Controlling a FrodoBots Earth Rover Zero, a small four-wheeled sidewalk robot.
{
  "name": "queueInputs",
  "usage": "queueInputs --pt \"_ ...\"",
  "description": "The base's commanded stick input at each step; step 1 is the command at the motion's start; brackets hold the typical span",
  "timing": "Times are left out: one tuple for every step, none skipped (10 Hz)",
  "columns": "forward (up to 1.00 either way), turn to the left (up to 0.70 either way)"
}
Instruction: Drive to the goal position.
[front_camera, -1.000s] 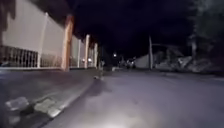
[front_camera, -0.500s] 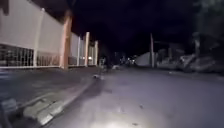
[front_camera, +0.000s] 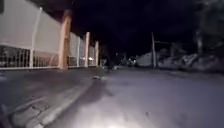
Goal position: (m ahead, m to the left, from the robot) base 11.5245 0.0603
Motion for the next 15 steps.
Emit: queueInputs --pt "0.5 0.0" --pt "0.5 0.0" --pt "0.5 0.0" --pt "0.5 0.0" --pt "0.5 0.0" --pt "0.5 0.0" --pt "0.5 0.0" --pt "0.5 0.0" --pt "0.5 0.0" --pt "0.5 0.0" --pt "0.5 0.0" --pt "0.5 0.0" --pt "0.5 0.0" --pt "0.5 0.0" --pt "0.5 0.0"
